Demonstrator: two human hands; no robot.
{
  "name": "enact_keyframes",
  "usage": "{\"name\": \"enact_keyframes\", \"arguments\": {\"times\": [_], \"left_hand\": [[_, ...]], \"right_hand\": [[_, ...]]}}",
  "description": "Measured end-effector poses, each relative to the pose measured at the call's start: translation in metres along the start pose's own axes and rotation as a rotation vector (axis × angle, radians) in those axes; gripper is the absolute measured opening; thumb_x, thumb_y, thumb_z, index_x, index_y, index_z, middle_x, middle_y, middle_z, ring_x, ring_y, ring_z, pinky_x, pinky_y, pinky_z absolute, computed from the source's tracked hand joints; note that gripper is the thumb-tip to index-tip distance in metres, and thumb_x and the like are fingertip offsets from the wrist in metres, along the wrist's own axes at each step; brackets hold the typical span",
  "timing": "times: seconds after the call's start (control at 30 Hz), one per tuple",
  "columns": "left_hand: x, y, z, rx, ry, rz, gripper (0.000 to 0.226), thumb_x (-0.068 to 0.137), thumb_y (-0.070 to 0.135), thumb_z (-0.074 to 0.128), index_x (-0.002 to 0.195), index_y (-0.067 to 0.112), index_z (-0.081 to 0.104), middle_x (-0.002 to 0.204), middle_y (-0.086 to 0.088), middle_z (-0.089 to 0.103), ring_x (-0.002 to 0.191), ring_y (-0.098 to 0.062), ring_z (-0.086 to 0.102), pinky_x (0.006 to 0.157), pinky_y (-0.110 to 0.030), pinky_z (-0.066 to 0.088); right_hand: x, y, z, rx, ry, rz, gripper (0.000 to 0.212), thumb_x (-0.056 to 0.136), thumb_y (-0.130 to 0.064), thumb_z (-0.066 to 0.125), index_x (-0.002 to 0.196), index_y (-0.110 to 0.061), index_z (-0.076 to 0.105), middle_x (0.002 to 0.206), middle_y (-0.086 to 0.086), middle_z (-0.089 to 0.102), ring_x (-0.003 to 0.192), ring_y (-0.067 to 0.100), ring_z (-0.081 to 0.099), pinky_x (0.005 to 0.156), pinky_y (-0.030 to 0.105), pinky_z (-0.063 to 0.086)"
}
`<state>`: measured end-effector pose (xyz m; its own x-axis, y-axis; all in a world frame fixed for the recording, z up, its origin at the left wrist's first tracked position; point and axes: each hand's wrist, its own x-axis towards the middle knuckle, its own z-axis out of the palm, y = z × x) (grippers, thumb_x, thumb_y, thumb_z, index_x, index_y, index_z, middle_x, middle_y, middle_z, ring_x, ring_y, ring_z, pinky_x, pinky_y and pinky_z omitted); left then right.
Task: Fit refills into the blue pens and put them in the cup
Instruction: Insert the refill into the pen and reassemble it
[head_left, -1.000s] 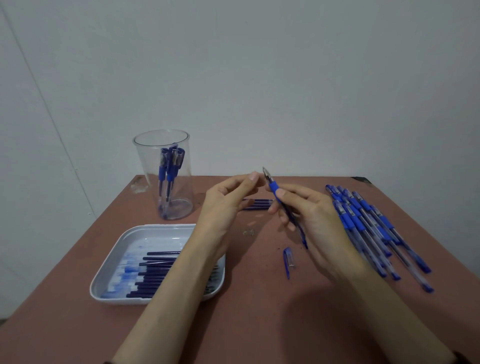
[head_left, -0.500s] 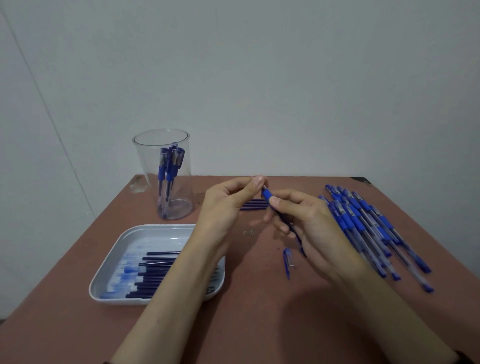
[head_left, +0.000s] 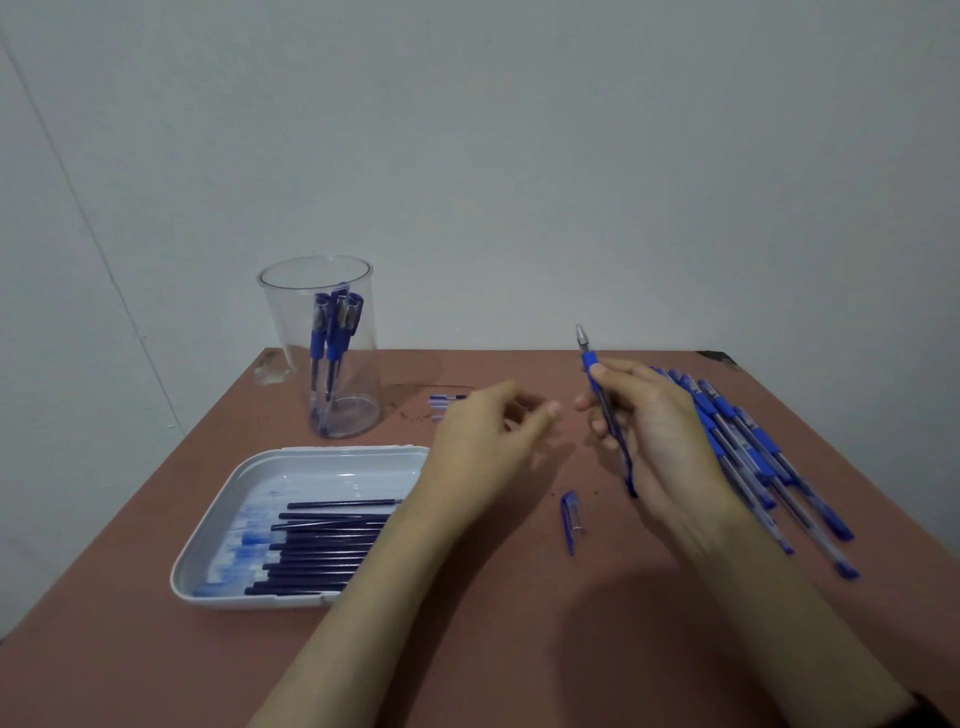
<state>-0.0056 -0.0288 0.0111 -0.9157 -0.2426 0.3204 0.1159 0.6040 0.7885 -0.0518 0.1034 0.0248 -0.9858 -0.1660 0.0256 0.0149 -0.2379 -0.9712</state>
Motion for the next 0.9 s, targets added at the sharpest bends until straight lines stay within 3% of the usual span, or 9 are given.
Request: {"name": "enact_keyframes", "arguments": {"times": [0.17,0.3,0.4,0.5,0.57,0.63,0.77,0.9], "left_hand": [[-0.018,0.008,0.015,0.456,-0.302,0.140,0.038,0.077,0.054,0.063,0.107,0.030,0.061,0.090,0.008,0.067,0.089,-0.014,0.059,0.073,-0.030,0.045],[-0.016,0.006,0.016,0.483,-0.365,0.140,0.033,0.081,0.042,0.063,0.111,0.028,0.061,0.096,0.002,0.067,0.094,-0.021,0.061,0.081,-0.032,0.048],[-0.011,0.004,0.012,0.317,-0.324,0.113,0.028,0.088,0.034,0.059,0.115,0.026,0.064,0.088,0.001,0.068,0.088,-0.018,0.062,0.081,-0.028,0.048],[-0.001,-0.003,0.005,0.066,-0.187,0.062,0.032,0.092,0.014,0.050,0.119,0.022,0.065,0.065,0.002,0.063,0.062,-0.013,0.058,0.072,-0.029,0.049],[0.006,-0.004,-0.002,-0.196,-0.100,-0.024,0.028,0.092,0.006,0.051,0.113,0.015,0.067,0.061,0.001,0.061,0.054,-0.010,0.055,0.067,-0.030,0.053],[0.009,-0.001,-0.011,-0.469,0.030,-0.099,0.020,0.091,0.001,0.054,0.102,0.012,0.065,0.069,-0.004,0.063,0.057,-0.008,0.060,0.061,-0.024,0.053],[0.009,-0.001,-0.025,-0.977,0.194,-0.196,0.012,0.091,0.000,0.056,0.097,0.010,0.059,0.082,-0.012,0.066,0.075,-0.017,0.066,0.069,-0.021,0.057],[0.011,-0.005,-0.030,-1.172,0.204,-0.247,0.011,0.091,0.001,0.055,0.097,0.010,0.058,0.084,-0.010,0.069,0.077,-0.016,0.070,0.070,-0.021,0.057]], "right_hand": [[-0.001,-0.001,-0.001,0.026,0.012,0.004,0.007,0.092,-0.008,0.056,0.088,-0.010,0.062,0.061,0.005,0.061,0.044,0.011,0.044,0.040,0.021,0.031],[-0.001,-0.001,0.000,0.007,0.007,0.002,0.006,0.092,-0.009,0.057,0.091,-0.010,0.062,0.061,0.005,0.062,0.045,0.012,0.044,0.041,0.021,0.031],[-0.001,0.000,0.000,0.000,0.007,-0.010,0.006,0.091,-0.009,0.057,0.091,-0.011,0.062,0.062,0.006,0.062,0.045,0.012,0.044,0.041,0.022,0.031],[-0.001,0.000,0.001,-0.004,0.002,-0.019,0.006,0.091,-0.008,0.057,0.092,-0.011,0.063,0.062,0.007,0.063,0.044,0.012,0.044,0.040,0.022,0.030],[-0.001,0.000,0.001,-0.017,-0.004,-0.027,0.007,0.092,-0.008,0.057,0.092,-0.011,0.064,0.061,0.007,0.063,0.044,0.012,0.044,0.040,0.021,0.030],[-0.002,0.002,0.002,-0.071,-0.020,-0.065,0.007,0.092,-0.008,0.057,0.092,-0.011,0.064,0.062,0.007,0.063,0.044,0.011,0.044,0.041,0.021,0.031],[-0.006,0.005,0.006,-0.263,-0.079,-0.220,0.013,0.090,-0.006,0.060,0.086,-0.017,0.067,0.061,0.004,0.062,0.049,0.012,0.045,0.045,0.021,0.036],[-0.007,0.010,0.007,-0.454,-0.101,-0.374,0.022,0.086,-0.004,0.064,0.080,-0.025,0.068,0.057,-0.001,0.063,0.049,0.005,0.052,0.060,0.037,0.049]]}}
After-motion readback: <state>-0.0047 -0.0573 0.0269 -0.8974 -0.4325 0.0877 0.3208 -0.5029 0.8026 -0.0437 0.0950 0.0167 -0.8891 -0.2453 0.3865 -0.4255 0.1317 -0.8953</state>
